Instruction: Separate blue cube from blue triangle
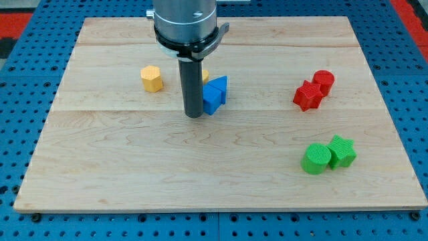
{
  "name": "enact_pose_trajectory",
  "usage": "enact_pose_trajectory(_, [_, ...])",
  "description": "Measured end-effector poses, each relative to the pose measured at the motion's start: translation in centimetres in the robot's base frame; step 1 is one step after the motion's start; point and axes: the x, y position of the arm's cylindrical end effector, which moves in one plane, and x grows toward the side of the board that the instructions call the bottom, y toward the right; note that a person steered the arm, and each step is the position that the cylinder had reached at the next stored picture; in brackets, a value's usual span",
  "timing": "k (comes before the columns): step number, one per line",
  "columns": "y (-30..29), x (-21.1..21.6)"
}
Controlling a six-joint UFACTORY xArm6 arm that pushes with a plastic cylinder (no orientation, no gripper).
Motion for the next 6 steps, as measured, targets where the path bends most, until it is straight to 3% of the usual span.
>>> enact_pose_trajectory(3, [7.5,-1.6])
enact_pose_trajectory(6, [-4.9,-2.0])
